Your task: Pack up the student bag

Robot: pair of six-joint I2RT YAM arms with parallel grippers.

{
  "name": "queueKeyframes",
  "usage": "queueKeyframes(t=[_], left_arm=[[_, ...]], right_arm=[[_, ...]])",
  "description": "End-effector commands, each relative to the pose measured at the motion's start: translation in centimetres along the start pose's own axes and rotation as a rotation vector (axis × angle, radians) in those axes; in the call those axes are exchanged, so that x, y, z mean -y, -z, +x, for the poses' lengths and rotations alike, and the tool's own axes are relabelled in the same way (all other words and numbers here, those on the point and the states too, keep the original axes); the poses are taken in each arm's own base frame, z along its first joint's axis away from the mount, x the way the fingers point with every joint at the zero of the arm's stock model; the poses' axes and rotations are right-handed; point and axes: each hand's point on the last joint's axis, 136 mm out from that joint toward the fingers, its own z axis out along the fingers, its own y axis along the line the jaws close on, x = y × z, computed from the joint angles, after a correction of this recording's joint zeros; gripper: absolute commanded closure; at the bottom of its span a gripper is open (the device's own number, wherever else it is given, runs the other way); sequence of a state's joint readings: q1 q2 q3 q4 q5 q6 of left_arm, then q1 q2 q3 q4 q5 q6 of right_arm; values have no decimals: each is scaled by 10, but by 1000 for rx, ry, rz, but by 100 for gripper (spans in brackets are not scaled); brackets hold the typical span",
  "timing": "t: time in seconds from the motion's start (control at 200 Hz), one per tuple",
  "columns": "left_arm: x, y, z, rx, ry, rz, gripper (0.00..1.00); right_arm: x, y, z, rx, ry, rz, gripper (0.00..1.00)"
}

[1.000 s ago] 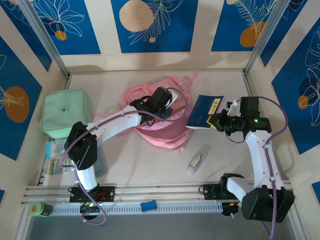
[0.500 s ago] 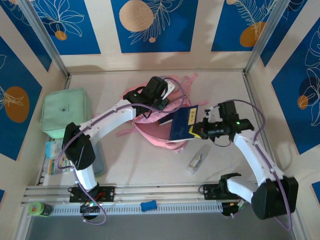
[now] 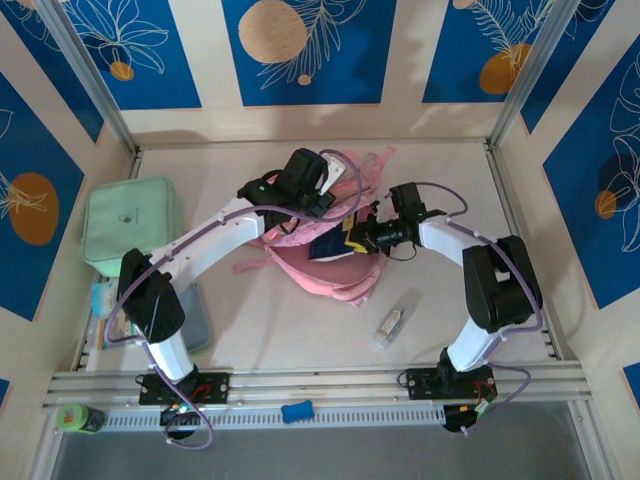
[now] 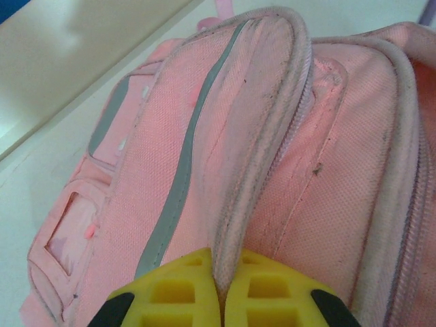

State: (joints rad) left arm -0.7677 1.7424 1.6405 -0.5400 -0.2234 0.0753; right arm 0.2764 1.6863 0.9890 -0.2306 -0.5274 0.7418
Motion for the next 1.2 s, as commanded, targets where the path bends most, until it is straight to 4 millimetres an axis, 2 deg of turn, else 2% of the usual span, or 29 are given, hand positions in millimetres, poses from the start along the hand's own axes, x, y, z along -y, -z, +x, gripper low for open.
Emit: queueKeyframes(t=[0.0,0.16,0.295,0.405,0.525,0.695,0.795,0.93,1.191], left_arm=[[-5,31,-39,152,57,15,100],[-5,32,-40,161,66,23,100],[-2,33,-40,163,64,38,100],[-3,34,-40,171,73,40,100],[-3,32,-40,172,73,38,100],[-1,29,-38,168,81,42,100],[0,27,-39,163,84,51,100],[1,29,-39,166,86,58,100],[1,30,-40,168,88,62,100]], right_arm=[[-8,7,-11,32,72,1,73],[6,25,2,54,74,95,58],[24,45,23,77,46,224,55],[27,55,44,88,46,247,55],[18,46,68,68,56,217,61],[1,17,82,56,92,167,81],[-7,1,78,84,141,169,88],[3,-4,54,140,110,201,96],[12,18,3,307,119,207,99]])
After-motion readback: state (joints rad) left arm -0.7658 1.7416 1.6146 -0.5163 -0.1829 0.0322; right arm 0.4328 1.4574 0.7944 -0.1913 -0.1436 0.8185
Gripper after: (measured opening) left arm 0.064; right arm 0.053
